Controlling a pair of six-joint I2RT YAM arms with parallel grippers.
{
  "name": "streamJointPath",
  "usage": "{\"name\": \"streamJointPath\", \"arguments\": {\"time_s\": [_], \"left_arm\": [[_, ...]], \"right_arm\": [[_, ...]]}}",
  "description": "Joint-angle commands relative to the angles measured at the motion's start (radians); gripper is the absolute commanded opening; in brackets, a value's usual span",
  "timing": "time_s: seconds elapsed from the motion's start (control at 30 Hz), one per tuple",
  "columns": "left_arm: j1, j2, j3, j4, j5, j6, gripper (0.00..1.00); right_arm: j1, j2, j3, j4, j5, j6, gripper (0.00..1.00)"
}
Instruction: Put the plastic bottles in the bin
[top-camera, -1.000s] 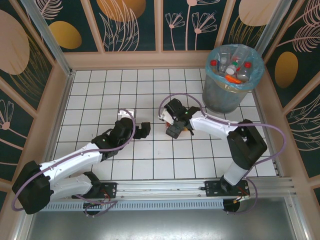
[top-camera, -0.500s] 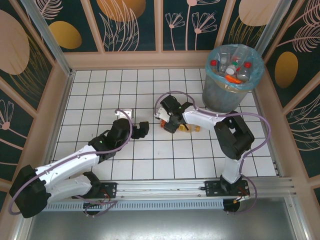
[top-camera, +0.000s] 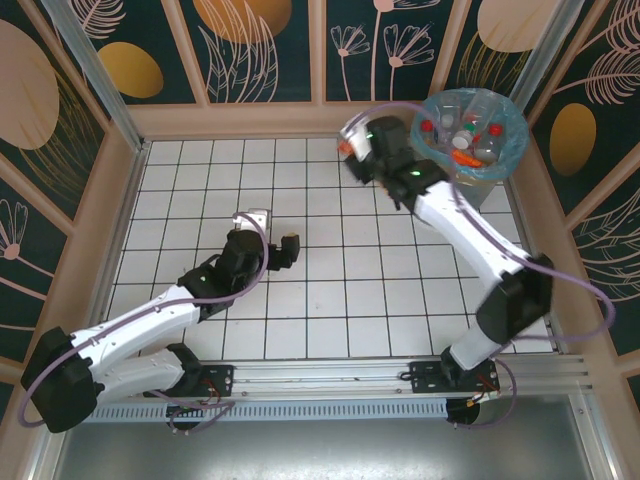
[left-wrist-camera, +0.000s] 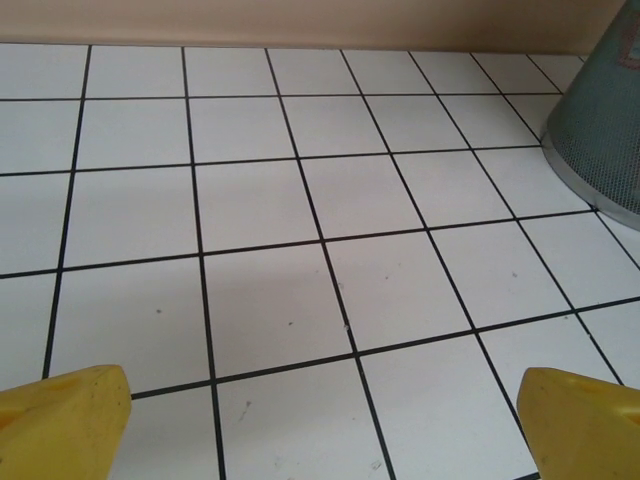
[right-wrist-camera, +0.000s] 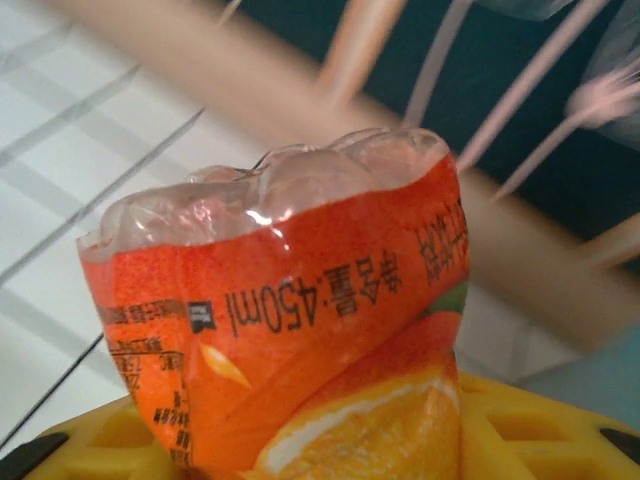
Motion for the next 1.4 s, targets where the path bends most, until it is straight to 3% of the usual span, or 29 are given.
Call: {"name": "streamJointPath", "arguments": {"time_s": [0.0,0.13,0.43,0.77,1.0,1.2,1.37], "left_arm": [[-0.003,0.012,0.016,0.041,0.025,-0.006,0.99],[-0.002,0.002,0.009,0.041,0.028,-0.023,0.99],[-0.002,-0.036,-0.02,0.024,-0.008,-0.021,0.99],[-0.002,-0.043,-0.026,0.022,0.001,-0.035,0.99],[-0.002,-0.021,-0.025,0.035,0.017,-0.037,0.99],[-0.001,-0.009,-0.02,0.044,0.027,-0.045,0.99],[-0.001,-0.015,-0.024,0.035,0.025,-0.045,0.99]], "right_arm": [[-0.038,-0.162,-0.091,0.361,0.193,-0.008,0.45],[-0.109,-0.256,-0.196,0.617,0.282,-0.004,0.43],[-0.294,-0.277,-0.321,0.865,0.299,0.028,0.44],[-0.462,-0.257,-0.459,0.852,0.191,0.232,0.47],[-0.472,-0.278,-0.486,0.834,0.156,0.227,0.52],[-0.483,-0.271,-0.461,0.682,0.167,0.314,0.59],[-0.511,-0.261,-0.476,0.585,0.11,0.435,0.54]]}}
